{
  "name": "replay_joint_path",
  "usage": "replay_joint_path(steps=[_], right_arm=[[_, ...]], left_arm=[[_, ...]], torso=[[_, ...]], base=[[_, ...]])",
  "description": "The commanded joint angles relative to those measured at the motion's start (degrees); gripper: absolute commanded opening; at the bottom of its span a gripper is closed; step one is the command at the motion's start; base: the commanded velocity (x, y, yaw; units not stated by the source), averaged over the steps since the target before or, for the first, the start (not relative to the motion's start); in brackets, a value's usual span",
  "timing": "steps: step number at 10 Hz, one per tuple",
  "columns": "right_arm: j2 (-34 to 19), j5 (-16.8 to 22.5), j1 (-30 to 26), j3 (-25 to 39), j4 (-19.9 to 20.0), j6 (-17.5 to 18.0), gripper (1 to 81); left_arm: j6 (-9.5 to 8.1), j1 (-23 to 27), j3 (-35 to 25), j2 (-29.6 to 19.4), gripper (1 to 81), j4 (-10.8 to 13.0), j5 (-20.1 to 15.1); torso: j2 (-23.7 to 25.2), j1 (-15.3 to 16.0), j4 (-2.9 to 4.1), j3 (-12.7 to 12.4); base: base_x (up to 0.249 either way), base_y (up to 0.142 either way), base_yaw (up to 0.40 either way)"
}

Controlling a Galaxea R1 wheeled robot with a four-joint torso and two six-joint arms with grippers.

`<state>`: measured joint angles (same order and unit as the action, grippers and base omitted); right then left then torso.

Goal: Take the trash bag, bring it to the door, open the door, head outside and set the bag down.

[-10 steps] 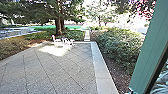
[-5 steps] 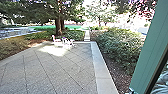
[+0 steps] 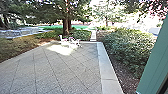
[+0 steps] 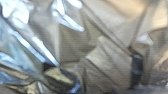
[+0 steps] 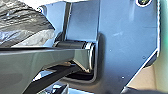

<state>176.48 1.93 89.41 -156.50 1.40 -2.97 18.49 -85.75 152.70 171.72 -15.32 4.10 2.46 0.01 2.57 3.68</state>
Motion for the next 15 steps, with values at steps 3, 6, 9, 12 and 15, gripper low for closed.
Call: replay_joint_path(steps=[3, 6, 9, 12, 15], right_arm=[[0.91, 3.61, -2.6, 0.6, -0.35, -0.19, 81.1], [0.91, 3.7, -2.52, 0.51, -0.35, -0.19, 81.1], [0.92, 3.7, -2.52, 0.77, -0.35, -0.19, 81.1], [0.91, 3.61, -2.43, 0.6, -0.35, -0.19, 81.1], [0.91, 3.61, -2.43, 0.77, -0.35, -0.19, 81.1]], left_arm=[[-0.04, 5.98, -0.38, -2.34, 1.0, -9.11, -3.48], [-0.12, 8.88, -4.34, -5.41, 1.0, -9.9, -3.66], [-0.12, 11.78, -11.54, -10.68, 1.0, -10.85, -5.4], [-0.12, 16.96, -12.16, -13.23, 1.0, -13.94, -9.88], [-0.12, 23.63, -12.07, -15.43, 1.0, -17.89, -14.71]], torso=[[0.0, -0.01, 3.82, 0.0], [0.0, -0.01, 6.51, 0.0], [0.0, -0.01, 6.49, 4.67], [0.0, -0.01, 6.51, 9.32], [-0.02, 0.0, 6.51, 14.88]], base=[[0.0, 0.0, 0.0], [0.0, 0.0, 0.0], [0.0, 0.0, 0.0], [0.0, 0.0, 0.0], [0.0, 0.0, 0.0]])
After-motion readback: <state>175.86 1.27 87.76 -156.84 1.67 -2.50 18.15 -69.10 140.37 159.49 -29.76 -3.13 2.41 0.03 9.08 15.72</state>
